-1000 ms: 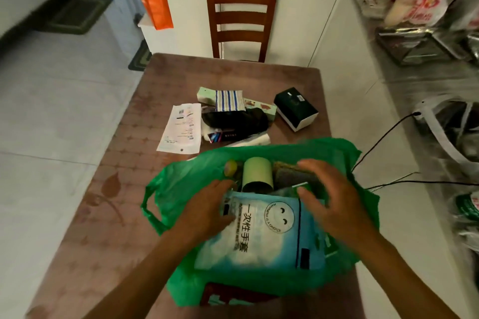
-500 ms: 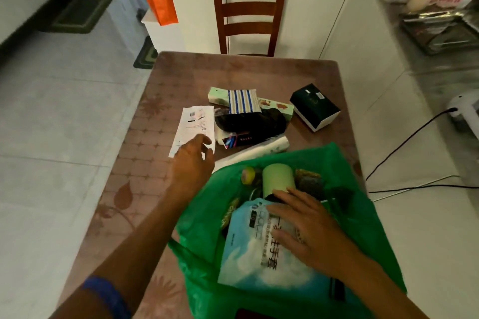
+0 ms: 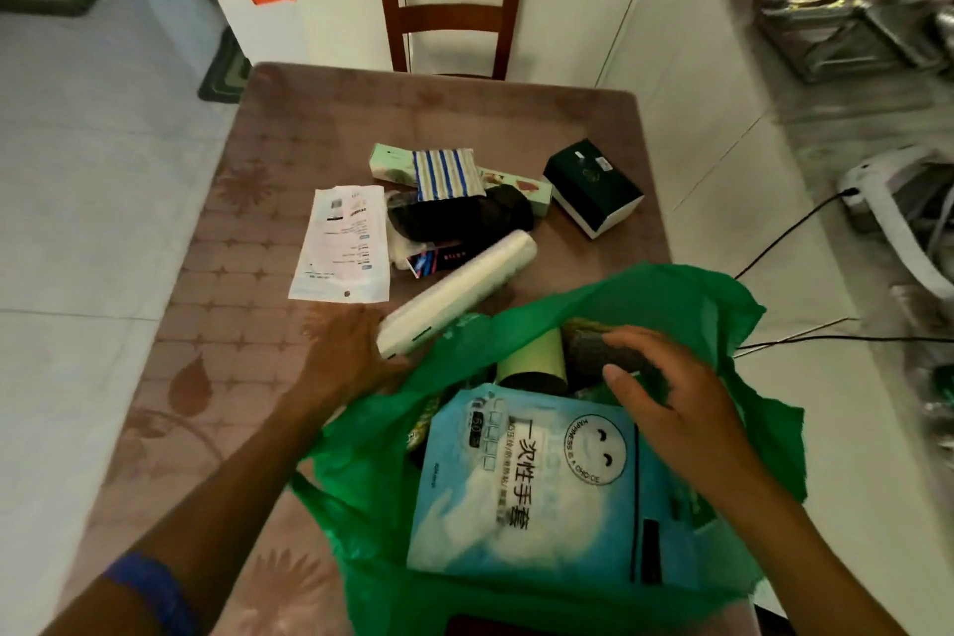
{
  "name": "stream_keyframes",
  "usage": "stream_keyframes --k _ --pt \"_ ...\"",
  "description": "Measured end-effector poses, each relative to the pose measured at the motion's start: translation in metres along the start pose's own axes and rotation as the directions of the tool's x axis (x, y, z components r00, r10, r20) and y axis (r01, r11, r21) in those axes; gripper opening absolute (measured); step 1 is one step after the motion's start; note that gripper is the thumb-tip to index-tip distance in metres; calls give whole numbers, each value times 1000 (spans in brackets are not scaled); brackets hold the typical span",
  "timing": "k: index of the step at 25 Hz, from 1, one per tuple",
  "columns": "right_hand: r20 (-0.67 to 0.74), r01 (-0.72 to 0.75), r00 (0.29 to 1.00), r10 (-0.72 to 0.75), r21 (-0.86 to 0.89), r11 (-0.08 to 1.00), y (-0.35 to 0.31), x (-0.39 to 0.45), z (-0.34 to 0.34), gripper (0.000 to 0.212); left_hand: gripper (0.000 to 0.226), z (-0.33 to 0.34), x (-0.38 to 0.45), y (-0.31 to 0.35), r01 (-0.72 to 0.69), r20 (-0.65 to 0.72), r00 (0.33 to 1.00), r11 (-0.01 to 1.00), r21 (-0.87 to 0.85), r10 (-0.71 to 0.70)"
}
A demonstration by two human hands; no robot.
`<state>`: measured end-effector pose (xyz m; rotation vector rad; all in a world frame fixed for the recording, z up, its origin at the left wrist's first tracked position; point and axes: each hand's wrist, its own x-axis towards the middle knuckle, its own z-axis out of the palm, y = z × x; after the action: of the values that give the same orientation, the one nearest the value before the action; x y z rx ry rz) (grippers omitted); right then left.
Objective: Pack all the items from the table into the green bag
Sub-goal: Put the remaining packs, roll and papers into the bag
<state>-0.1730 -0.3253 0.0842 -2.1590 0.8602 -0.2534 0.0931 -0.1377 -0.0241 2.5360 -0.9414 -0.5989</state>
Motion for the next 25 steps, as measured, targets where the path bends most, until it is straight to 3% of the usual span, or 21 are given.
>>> stream_keyframes --k 1,3,4,6,8,10,11,12,14,15,16,18,19,22,25 --pt "34 -38 999 34 115 993 -9 2 0 26 59 -18 -17 6 -11 -49 999 1000 -22 10" --pt "159 -134 984 83 340 931 -37 10 5 43 61 -52 -51 22 -17 -150 989 989 -144 -4" --pt "240 -187 968 79 469 863 -50 17 10 58 61 -66 -68 37 -46 -166 986 971 -235 7" --pt "345 -274 938 18 711 648 -73 31 21 77 66 -85 -90 74 -196 -130 978 936 -293 164" --pt "348 -296 937 -43 852 432 -87 38 27 67 67 -89 -107 99 -312 -53 949 897 -312 311" --pt "281 -252 959 -39 908 335 -87 35 19 50 54 -81 -111 94 -172 -25 984 883 -436 179" --pt "234 -210 972 -30 916 341 -81 33 12 41 55 -74 -109 82 -42 -35 999 911 -411 30" --pt "182 -153 982 -38 906 395 -71 32 3 37 67 -66 -108 66 126 0 991 953 -275 -131" --pt "153 -31 980 -131 758 652 -55 33 -11 40 89 -48 -108 44 381 200 911 921 -77 -360" --pt "208 -3 965 -162 623 782 -51 33 -11 47 79 -40 -110 44 433 291 870 899 -63 -398" --pt "273 3 948 -161 501 865 -50 31 -8 57 58 -35 -110 46 436 313 865 896 -87 -391" --pt "366 44 911 -188 369 928 -54 26 -4 64 23 -36 -110 57 378 173 920 910 -170 -350" --pt "388 91 894 -225 335 938 -57 24 -5 67 16 -42 -110 60 347 91 938 904 -249 -335" --pt "487 183 834 -258 196 963 -49 25 -14 63 18 -68 -114 73 231 -70 953 853 -468 -296" --pt "674 247 734 -79 -157 956 -10 20 -5 58 18 -81 -125 79 202 -91 944 776 -597 -317"
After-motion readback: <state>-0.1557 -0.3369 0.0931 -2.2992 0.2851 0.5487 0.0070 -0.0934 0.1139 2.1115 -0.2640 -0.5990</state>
